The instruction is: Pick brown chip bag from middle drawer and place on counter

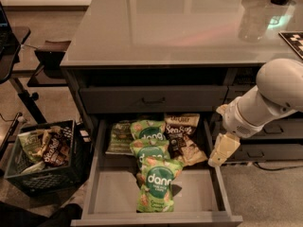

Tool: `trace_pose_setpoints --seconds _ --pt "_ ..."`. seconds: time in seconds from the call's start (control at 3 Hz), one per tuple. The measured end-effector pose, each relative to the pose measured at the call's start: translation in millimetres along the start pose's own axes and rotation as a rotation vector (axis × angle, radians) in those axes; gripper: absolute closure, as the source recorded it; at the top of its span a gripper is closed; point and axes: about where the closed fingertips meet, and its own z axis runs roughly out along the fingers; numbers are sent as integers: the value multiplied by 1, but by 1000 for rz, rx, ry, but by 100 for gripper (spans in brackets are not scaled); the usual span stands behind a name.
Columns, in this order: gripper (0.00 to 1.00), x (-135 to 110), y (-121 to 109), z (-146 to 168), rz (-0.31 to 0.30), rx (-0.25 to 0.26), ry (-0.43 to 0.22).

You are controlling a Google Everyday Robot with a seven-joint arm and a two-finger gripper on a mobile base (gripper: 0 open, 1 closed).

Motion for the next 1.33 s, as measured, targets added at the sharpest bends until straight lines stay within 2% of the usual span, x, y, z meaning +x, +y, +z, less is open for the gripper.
trace_pose_setpoints --seconds 0.33,1.0,1.33 --pt "0 1 -10 21 38 37 -41" --pt "0 16 -76 119 233 132 -294" --pt "0 16 -76 119 232 132 -294"
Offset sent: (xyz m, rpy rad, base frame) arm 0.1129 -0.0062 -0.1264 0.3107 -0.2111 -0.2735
